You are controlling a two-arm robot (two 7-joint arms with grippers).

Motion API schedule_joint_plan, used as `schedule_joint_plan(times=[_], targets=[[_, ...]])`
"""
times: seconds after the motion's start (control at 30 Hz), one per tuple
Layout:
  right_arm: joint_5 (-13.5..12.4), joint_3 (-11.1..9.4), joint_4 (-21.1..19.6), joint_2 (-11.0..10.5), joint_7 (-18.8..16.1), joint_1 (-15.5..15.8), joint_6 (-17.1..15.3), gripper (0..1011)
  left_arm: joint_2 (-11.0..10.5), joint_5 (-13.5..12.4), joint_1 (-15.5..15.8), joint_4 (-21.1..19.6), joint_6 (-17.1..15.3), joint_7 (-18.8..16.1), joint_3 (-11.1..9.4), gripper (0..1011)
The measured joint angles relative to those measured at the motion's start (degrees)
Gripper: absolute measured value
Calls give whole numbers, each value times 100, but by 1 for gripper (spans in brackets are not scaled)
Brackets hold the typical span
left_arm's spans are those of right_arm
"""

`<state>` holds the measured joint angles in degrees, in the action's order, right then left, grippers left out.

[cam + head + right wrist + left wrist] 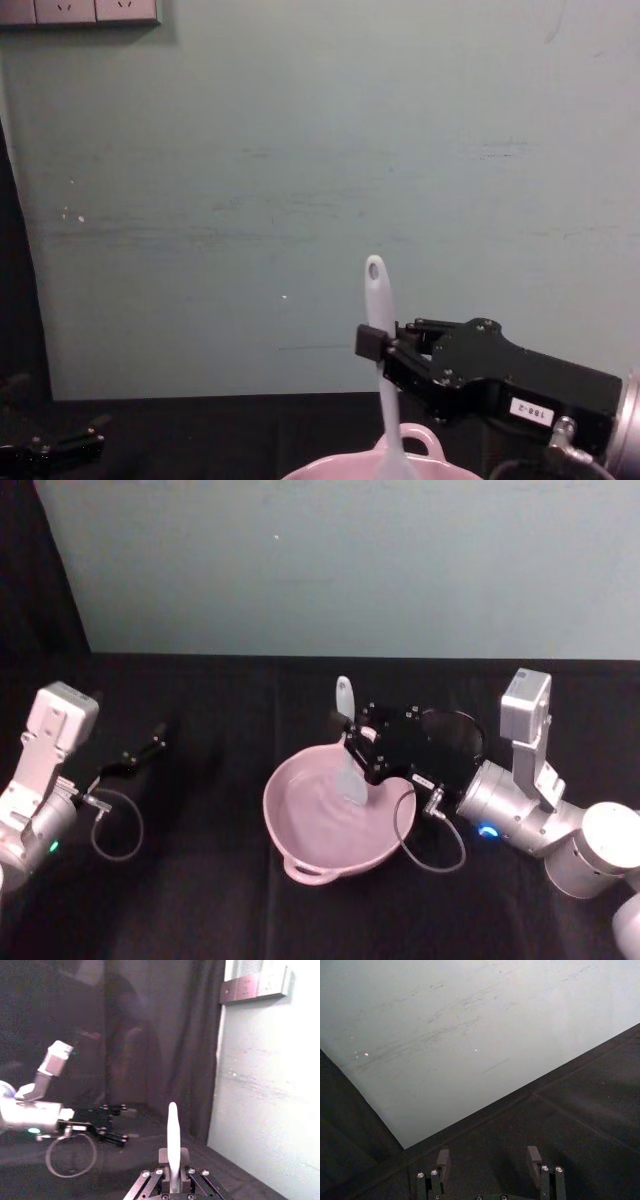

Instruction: Use the one hand to pick up the spoon and stir the clear water in the bowl.

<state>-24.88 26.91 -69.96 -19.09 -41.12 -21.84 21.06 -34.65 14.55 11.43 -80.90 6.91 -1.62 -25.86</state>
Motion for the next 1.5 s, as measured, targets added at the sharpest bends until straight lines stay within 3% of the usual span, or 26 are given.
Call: schedule_joint_plan(times=[0.17, 0.33, 0.6, 0.87, 1.1, 1.33, 1.5], targets=[[-78, 94, -247, -31, -118, 142, -51, 118, 0, 0, 0, 0, 0, 0, 0, 1005], [-126, 242, -113, 109, -279, 39, 9, 118, 0, 0, 0, 0, 0, 0, 0, 1005], [-44, 424, 717, 495, -418, -498, 268, 118, 0, 0, 0, 0, 0, 0, 0, 1005], [80, 318, 1210, 612, -283, -788, 448, 118, 0, 0, 0, 0, 0, 0, 0, 1005], [198, 156, 978, 406, -51, -651, 416, 118, 0, 0, 0, 0, 0, 0, 0, 1005], [250, 12, 305, 125, 144, -200, 234, 118, 0, 0, 0, 0, 0, 0, 0, 1005], [130, -17, -47, 40, 135, 76, 125, 118, 0, 0, 0, 0, 0, 0, 0, 1005]])
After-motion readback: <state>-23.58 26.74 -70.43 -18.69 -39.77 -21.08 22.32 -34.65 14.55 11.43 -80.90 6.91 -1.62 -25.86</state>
